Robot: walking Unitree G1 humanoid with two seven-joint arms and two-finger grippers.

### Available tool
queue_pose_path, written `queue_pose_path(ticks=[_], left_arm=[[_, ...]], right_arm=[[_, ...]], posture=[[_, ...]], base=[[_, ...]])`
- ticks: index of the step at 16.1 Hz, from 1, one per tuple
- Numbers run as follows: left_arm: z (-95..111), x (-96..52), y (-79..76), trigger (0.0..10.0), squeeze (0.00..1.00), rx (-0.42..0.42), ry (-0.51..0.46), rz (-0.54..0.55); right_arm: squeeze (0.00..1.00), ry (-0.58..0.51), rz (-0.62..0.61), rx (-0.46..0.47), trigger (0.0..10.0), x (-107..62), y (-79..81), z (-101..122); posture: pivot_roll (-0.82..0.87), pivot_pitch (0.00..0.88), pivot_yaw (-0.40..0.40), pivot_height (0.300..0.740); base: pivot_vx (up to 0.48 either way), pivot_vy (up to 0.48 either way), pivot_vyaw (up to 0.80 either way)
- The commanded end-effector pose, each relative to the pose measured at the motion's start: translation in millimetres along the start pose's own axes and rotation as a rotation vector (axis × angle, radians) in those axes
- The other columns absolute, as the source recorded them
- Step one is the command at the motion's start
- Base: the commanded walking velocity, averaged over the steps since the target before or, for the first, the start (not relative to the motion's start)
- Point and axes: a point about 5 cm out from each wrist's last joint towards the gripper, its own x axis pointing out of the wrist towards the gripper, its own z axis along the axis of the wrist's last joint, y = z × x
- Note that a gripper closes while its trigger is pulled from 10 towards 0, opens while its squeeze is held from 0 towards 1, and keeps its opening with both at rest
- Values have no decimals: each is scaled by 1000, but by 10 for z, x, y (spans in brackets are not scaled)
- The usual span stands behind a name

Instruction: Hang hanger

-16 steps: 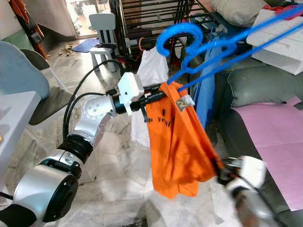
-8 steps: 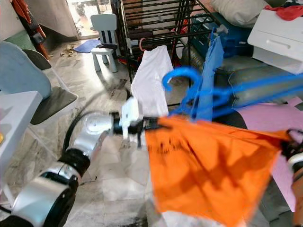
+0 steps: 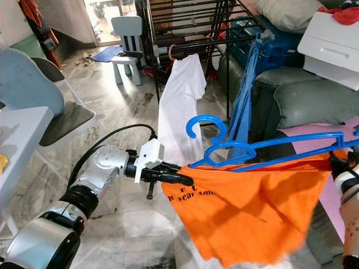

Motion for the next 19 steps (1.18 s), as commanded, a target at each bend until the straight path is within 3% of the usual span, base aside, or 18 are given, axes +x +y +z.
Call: queue_pose_path(ticks=[1,3,6,8,13,17,19], left_arm=[[-160,-232,-21,0,0,-41,94,22],[-194,-231,-24,0,0,-45,113,44],[-102,-183,111,0,0,-82,7,214],[-95,-193,143,0,0,-102,-10,255],[-118,-203,58,0,0,-155,-13,112],[-287,-241,-108,0,0,-201,95,-32],[-313,-235,-130,0,0,-211,92,-28]], right_arm=[[0,-47,-105,-16,0,-39,-190,128],[0,-77,-103,-31,0,-54,-195,181],[0,-103,-68,-42,0,-71,-149,203],[0,-118,-20,-52,0,-85,-87,204],[0,-143,-32,-71,0,-68,-111,251],[0,-197,-46,-71,0,-46,-133,397],[0,-202,-50,-70,0,-41,-141,411]], posture=[[-60,0,28,740],[-61,0,29,740],[-63,0,29,740],[-62,0,29,740],[-60,0,31,740],[-61,0,31,740],[-62,0,31,740]], base=[[0,0,0],[0,0,0],[0,0,0],[0,0,0],[0,0,0],[0,0,0],[0,0,0]])
